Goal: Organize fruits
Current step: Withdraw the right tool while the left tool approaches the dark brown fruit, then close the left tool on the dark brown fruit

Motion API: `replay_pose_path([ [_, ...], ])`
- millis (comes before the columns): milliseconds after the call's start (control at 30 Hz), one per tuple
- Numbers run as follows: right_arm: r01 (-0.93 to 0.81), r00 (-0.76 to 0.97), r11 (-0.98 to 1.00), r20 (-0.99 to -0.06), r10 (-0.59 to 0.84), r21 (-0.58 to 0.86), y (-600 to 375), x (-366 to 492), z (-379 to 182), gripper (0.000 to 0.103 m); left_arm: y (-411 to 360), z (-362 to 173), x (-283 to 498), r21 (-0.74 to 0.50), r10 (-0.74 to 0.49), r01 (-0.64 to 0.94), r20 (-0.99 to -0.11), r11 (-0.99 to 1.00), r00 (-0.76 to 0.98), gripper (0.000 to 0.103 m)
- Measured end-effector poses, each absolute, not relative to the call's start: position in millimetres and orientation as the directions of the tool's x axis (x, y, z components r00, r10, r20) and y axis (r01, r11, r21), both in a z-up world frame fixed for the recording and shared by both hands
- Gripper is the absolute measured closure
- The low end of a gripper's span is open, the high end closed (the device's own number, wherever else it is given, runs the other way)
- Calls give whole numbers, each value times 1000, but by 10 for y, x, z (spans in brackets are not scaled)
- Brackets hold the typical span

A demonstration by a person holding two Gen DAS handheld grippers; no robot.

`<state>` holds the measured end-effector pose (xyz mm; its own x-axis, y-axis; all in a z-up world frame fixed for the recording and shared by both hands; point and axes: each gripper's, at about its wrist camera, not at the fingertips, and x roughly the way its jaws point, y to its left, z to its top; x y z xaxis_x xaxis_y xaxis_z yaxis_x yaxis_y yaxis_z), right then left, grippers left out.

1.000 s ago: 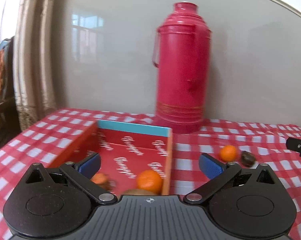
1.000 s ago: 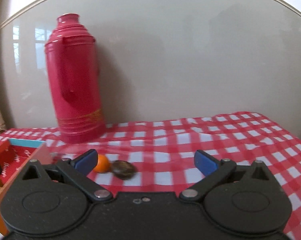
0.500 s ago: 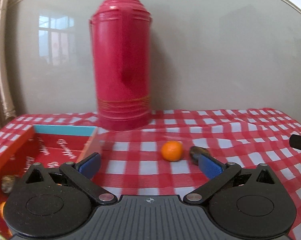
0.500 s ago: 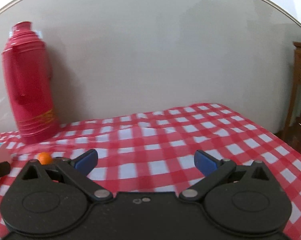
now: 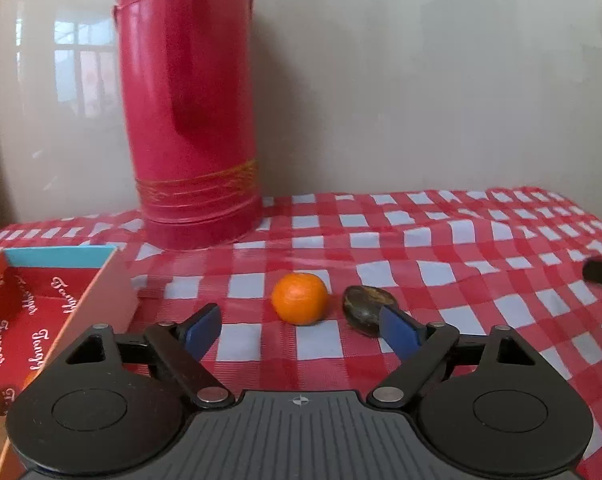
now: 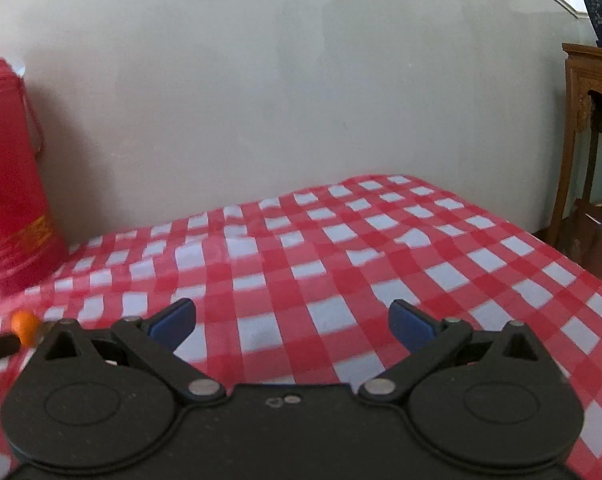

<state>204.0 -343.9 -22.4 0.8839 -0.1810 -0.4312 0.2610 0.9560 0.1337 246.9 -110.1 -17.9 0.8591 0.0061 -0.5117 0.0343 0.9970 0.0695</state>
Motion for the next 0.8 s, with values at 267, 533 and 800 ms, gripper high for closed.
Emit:
replay_pose_path([
  [267, 267, 873, 955, -452, -183, 128, -3439, 2120, -289, 6, -1197, -213, 2544, 22, -61, 86, -529, 996, 846, 27],
  [533, 294, 854, 952, -469, -225, 78, -3520, 2185, -312, 6, -1368, -329, 2703, 42, -68, 110, -553, 993, 830, 30],
  [800, 301, 845, 953, -473, -251, 32, -3550, 2148, -298, 6, -1529, -385, 2833, 95, -41, 112, -555, 989, 831, 34],
])
